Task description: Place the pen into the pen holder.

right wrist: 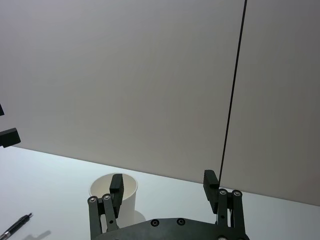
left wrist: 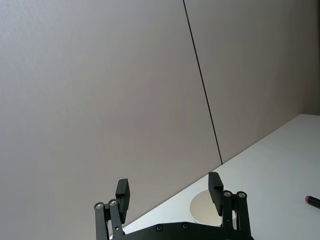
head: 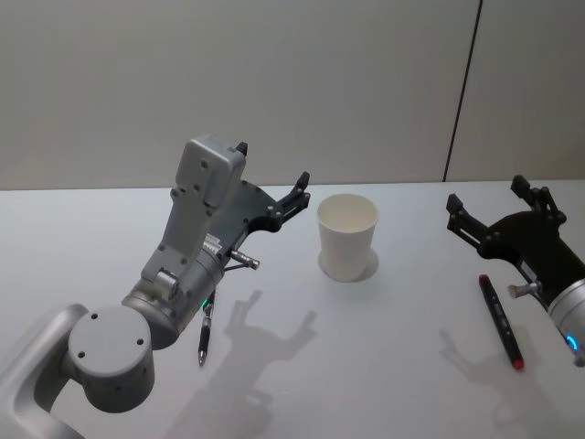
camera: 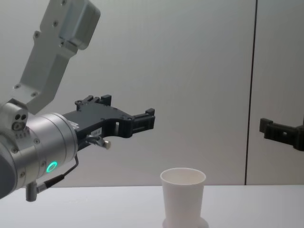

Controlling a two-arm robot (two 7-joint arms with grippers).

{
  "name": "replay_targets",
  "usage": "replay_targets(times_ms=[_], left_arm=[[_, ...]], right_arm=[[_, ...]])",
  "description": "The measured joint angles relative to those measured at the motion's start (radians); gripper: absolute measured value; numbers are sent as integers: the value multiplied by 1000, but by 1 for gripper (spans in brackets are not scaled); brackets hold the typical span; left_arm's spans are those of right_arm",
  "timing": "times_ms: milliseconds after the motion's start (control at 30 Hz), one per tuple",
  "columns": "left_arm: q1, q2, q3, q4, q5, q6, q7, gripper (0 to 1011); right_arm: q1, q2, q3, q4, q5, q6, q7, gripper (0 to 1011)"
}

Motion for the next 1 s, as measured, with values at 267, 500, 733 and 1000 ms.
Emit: replay_targets(times_ms=[267,500,733,1000], left_arm=[[0,0,0,0,0,0,0,1003],[0,0,0,0,0,0,0,1003],[0,0,0,0,0,0,0,1003],[0,0,0,0,0,0,0,1003]], right_arm=[[0,0,0,0,0,0,0,1002],[0,0,0,0,0,0,0,1002],[0,0,0,0,0,0,0,1002],[0,-1,-1,0,-6,0,-1,1002]])
